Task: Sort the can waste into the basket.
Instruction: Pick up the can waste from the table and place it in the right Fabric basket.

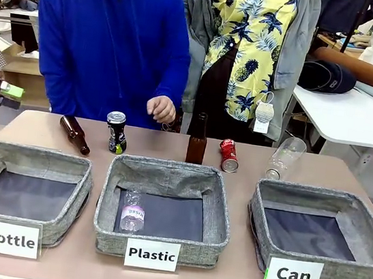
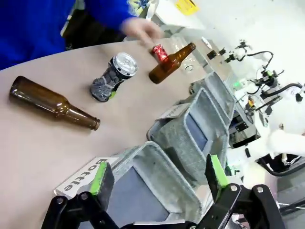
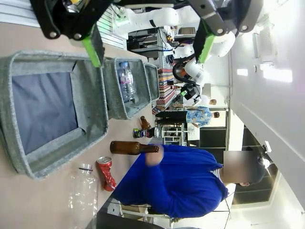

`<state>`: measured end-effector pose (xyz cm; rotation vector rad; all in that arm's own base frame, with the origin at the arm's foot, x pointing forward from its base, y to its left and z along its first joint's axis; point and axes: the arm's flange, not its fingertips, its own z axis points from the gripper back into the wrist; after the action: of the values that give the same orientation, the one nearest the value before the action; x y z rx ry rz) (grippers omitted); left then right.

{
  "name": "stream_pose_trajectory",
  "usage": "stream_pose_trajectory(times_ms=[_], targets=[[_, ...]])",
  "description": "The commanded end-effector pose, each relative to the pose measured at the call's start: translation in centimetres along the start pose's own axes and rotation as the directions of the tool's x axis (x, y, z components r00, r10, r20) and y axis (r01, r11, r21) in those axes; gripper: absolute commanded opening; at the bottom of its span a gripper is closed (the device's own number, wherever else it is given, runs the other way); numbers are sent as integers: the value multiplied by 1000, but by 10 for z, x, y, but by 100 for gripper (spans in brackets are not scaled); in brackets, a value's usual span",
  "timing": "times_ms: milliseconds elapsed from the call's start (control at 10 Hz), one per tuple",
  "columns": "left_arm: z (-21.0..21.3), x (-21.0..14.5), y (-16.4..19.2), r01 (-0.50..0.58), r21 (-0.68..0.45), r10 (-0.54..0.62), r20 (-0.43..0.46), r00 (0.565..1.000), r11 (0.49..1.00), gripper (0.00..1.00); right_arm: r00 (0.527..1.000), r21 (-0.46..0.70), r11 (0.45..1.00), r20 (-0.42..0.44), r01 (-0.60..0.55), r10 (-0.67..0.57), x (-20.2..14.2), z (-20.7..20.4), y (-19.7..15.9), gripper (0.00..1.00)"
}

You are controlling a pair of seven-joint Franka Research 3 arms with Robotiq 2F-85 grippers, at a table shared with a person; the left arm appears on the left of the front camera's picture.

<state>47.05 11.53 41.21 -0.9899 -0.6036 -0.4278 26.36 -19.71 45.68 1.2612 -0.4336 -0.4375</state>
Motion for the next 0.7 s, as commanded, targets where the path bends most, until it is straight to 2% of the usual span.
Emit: stream_pose_trajectory(times_ms=[0, 200, 400, 600], targets=[[-30, 4, -12, 94, 17, -94, -4, 996, 995, 100, 1000, 22, 999, 7, -30, 30, 4, 1, 1, 100], [-67, 12, -14, 231, 54, -231, -4, 973, 971, 100, 1000, 22, 999, 7, -30, 30, 4, 1, 1, 100], [-109, 15, -8, 448, 127, -446, -44, 894, 885, 100, 1000, 22, 999, 7, -30, 30, 4, 1, 1, 100], [-128, 17, -6, 567, 126, -567, -39, 823, 814, 100, 1000, 22, 999, 7, -30, 30, 4, 1, 1, 100]])
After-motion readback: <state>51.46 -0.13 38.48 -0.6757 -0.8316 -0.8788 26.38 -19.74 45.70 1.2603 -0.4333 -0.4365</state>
